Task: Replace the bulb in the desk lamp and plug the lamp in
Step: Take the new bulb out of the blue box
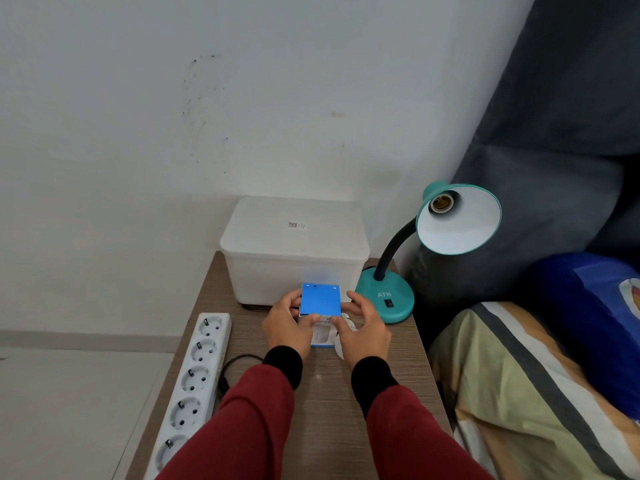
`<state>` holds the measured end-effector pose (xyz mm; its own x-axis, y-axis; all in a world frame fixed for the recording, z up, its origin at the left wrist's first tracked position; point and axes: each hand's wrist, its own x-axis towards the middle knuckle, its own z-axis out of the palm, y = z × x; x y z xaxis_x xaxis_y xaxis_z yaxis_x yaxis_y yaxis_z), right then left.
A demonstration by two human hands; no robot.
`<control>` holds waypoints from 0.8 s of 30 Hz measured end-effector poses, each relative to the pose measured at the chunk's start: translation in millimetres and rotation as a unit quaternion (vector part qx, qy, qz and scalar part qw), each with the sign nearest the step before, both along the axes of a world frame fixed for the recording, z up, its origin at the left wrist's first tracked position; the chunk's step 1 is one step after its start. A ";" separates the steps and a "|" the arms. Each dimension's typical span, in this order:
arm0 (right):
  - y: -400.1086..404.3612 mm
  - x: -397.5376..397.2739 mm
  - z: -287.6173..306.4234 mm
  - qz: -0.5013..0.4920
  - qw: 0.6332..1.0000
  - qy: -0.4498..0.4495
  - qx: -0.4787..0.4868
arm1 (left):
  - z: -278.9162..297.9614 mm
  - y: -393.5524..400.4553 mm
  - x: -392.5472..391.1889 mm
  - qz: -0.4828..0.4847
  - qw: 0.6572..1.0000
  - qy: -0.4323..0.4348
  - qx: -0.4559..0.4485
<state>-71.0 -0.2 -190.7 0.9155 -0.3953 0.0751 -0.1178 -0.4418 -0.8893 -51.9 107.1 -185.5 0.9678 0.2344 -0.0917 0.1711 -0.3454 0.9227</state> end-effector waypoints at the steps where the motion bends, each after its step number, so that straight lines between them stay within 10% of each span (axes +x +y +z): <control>1: 0.0 0.0 0.2 0.001 1.000 0.000 0.006 | -0.1 0.5 -0.1 0.000 1.000 -0.001 -0.001; 24: -2.3 5.0 3.9 0.010 0.987 0.007 0.161 | 0.9 0.3 0.6 -0.007 1.000 0.002 -0.029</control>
